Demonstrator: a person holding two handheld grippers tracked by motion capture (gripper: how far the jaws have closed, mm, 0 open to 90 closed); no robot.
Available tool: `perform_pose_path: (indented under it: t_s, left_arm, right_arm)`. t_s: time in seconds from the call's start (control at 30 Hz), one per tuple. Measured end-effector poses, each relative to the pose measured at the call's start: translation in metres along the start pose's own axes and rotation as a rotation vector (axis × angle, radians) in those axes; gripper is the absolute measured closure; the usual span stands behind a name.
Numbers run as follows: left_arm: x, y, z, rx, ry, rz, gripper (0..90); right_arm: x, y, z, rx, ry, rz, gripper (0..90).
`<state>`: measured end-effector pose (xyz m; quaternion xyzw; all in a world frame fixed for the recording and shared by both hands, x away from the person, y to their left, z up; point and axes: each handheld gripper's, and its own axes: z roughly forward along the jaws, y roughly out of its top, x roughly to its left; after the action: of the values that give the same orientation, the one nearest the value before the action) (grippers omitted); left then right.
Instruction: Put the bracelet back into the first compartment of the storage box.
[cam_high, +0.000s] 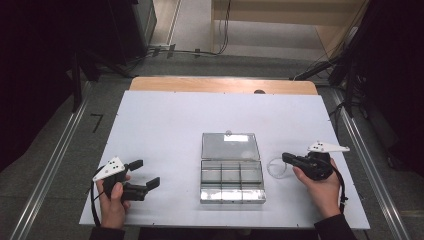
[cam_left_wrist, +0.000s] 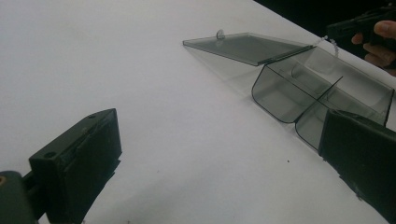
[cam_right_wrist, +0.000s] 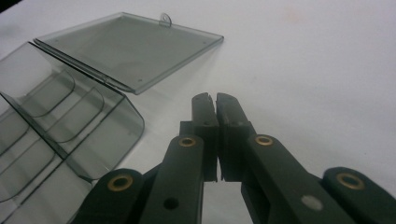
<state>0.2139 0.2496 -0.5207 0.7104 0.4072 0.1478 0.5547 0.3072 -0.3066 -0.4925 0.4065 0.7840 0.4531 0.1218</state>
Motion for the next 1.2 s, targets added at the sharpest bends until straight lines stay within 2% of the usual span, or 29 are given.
perform_pose_path:
  t_s: [0.23, 0.7, 1.0, 1.2]
  left_arm:
    - [-0.001, 0.000, 0.000, -0.006, -0.001, 0.004, 0.0]
    - [-0.002, 0.001, 0.001, -0.006, -0.003, 0.015, 0.0]
    - [-0.002, 0.001, 0.001, -0.008, -0.004, 0.015, 0.0]
    - [-0.003, 0.001, 0.000, -0.013, -0.002, 0.013, 0.0]
  right_arm:
    - [0.008, 0.010, -0.010, -0.035, 0.013, -0.019, 85.6]
    - [0.022, 0.024, -0.024, -0.072, 0.034, -0.047, 85.5]
    - [0.033, 0.031, -0.030, -0.086, 0.049, -0.074, 85.6]
    - [0.037, 0.034, -0.032, -0.097, 0.060, -0.075, 85.5]
